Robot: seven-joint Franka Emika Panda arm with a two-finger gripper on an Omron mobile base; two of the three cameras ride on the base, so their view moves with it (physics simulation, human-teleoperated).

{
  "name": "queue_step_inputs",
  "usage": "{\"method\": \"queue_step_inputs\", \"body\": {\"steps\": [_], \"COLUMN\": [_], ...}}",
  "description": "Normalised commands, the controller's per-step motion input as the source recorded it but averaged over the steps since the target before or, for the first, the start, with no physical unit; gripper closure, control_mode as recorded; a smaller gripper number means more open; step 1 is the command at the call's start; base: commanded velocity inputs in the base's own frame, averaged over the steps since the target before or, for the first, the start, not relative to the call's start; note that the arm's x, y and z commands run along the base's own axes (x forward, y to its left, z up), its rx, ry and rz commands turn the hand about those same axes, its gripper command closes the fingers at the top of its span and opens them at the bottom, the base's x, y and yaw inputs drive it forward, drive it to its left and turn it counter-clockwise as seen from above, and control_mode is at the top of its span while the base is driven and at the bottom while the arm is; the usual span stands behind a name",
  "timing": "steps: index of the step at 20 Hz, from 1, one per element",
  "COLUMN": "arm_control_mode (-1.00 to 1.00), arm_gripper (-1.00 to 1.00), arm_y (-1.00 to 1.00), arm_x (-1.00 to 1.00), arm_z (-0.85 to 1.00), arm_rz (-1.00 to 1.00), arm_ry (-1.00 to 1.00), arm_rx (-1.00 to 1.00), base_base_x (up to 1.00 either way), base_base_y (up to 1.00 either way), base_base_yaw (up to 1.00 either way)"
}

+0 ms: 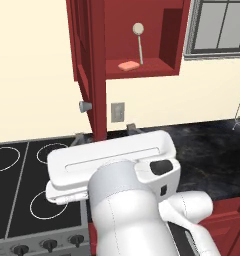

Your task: Pick up the bar soap and dish brush from the sink, and place them back in the cabinet, and close the cabinet door.

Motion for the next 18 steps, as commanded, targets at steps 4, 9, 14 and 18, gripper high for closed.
{"method": "queue_step_inputs", "body": {"steps": [4,9,14,18], "arm_control_mode": [-1.00,-1.00,-1.00,-1.00], "arm_gripper": [-1.00,-1.00,-1.00,-1.00], "arm_y": [0.03,0.05,0.10,0.19], "arm_x": [0.13,0.24,0.29,0.28], "arm_z": [-0.17,-0.13,-0.13,-0.15], "arm_rz": [0.00,-0.01,-0.02,-0.03], "arm_ry": [-0.05,-0.03,-0.02,-0.02], "arm_rx": [0.00,0.00,0.00,0.00], "base_base_x": [0.00,0.00,0.00,0.00], "base_base_y": [0.00,0.00,0.00,0.00], "base_base_yaw": [0.00,0.00,0.00,0.00]}}
